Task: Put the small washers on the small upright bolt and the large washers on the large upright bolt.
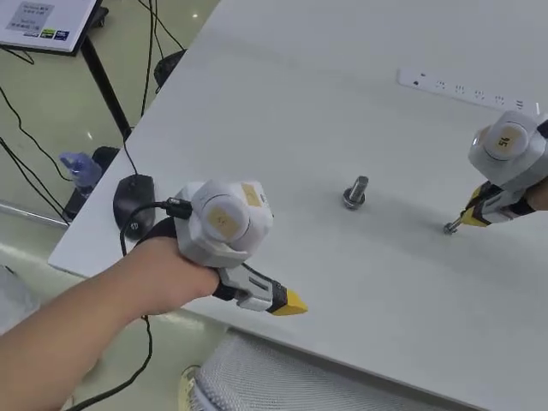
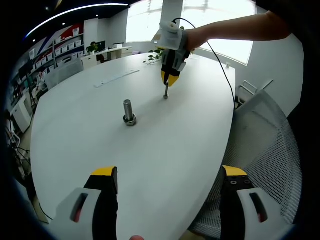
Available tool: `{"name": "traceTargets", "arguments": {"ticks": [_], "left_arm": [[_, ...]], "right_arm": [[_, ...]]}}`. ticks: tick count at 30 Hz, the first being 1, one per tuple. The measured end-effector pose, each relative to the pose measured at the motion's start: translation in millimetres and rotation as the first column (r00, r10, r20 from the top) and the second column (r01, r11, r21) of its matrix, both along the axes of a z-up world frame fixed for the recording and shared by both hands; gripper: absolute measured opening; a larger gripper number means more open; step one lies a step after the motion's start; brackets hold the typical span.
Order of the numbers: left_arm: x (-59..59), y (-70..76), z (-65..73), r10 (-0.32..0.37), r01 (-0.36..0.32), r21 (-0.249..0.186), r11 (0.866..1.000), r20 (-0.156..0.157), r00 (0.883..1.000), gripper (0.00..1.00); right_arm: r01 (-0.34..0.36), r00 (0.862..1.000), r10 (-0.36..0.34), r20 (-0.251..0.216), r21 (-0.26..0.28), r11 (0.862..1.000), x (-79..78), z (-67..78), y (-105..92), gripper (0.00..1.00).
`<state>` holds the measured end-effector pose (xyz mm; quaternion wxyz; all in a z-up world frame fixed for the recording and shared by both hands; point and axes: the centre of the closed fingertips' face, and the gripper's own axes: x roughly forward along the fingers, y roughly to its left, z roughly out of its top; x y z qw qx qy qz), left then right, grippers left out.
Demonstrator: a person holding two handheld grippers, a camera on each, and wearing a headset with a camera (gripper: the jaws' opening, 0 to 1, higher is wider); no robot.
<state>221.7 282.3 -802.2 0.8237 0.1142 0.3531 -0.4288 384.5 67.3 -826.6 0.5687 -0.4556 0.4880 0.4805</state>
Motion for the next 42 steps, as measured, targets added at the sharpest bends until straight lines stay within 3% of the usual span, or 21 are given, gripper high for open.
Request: {"name": "traceTargets", "arguments": {"ticks": [21,42], "left_arm": [[-1.6,6.0,-8.6,0.005,-0.005,0.004,1.0,-0.025,1.0,0.82],[-0.9,0.0,-8.5,-0.008,0.008,0.004,1.0,-0.034,0.999,0.81]], "right_arm": [[-0.006,1.0,0.005,-0.024,-0.028,1.0,-1.1,-34.6,1.5,0.13],[-0.015,1.0,0.014,-0.026,-0.028,0.999,0.2,-34.7,1.4,0.14]]}}
